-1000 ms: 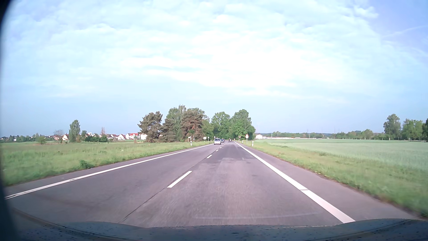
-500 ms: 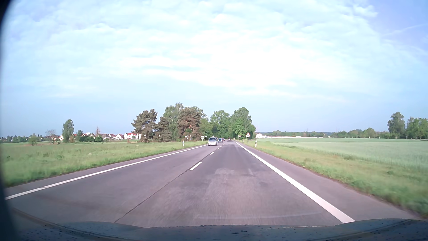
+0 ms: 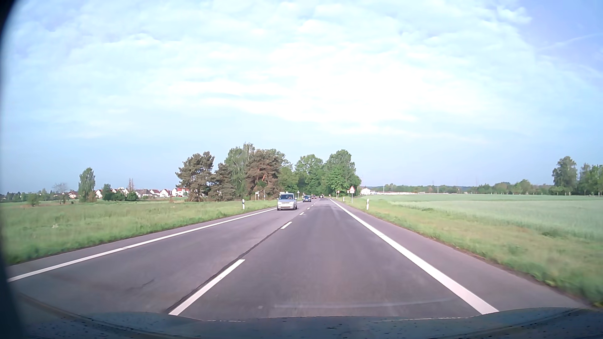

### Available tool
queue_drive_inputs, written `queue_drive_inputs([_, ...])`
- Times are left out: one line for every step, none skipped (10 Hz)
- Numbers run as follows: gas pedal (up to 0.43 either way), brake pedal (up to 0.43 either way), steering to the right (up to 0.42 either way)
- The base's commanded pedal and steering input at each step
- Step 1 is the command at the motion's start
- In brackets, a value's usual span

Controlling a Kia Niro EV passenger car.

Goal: Follow the waypoints while adhering to traffic rules and regulations

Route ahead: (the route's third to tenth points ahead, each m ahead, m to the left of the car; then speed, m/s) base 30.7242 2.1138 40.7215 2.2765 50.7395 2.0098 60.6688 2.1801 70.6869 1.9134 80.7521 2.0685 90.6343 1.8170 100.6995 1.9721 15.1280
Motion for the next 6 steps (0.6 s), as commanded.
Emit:
queue_drive_inputs([0.000,0.000,-0.001])
queue_drive_inputs([0.000,0.000,-0.001])
queue_drive_inputs([0.000,0.000,-0.001])
queue_drive_inputs([0.000,0.000,-0.001])
queue_drive_inputs([0.000,0.000,-0.001])
queue_drive_inputs([0.000,0.000,-0.004])
